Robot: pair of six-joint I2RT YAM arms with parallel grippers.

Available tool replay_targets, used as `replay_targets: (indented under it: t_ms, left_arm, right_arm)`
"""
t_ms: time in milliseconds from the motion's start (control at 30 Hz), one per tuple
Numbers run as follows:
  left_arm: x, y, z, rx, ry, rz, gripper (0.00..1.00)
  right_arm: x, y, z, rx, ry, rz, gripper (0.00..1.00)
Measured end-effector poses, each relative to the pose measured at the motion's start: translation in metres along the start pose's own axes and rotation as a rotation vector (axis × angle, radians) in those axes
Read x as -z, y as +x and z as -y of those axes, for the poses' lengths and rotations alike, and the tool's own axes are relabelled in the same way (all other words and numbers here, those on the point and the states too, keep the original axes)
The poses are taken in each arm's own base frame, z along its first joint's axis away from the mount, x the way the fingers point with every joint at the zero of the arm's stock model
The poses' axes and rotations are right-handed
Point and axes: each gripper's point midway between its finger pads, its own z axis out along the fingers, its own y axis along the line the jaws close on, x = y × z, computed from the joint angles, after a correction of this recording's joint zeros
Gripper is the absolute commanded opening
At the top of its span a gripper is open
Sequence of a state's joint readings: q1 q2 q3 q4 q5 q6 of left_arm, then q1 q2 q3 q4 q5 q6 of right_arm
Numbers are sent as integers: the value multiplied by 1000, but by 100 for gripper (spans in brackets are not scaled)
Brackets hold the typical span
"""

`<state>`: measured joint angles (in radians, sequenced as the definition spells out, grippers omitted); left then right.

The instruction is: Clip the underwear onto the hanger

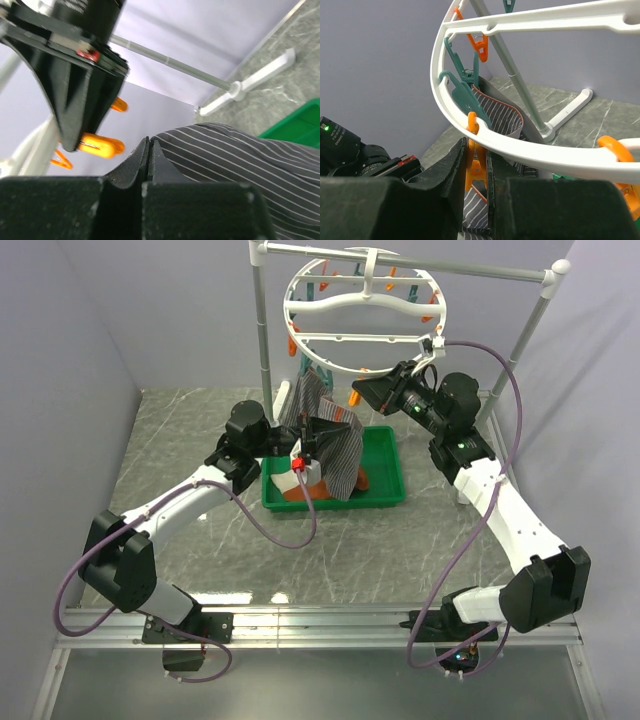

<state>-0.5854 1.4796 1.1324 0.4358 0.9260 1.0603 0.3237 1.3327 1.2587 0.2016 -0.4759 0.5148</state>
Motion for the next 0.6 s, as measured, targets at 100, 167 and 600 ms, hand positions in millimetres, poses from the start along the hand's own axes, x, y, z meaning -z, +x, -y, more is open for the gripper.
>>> replay_targets:
  t_ms: [100, 167, 600]
  left_arm:
    - [-2, -5, -5, -25, -16, 14, 0]
    - [-3, -7, -8, -35, -23, 21, 0]
    - [-6, -13, -13, -61, -41, 35, 0]
  right_arm:
    - [-1, 1, 3, -31, -4, -7, 0]
    - [-2, 1, 7, -55, -4, -10, 0]
    - [-3, -1, 8, -181, -39, -18, 0]
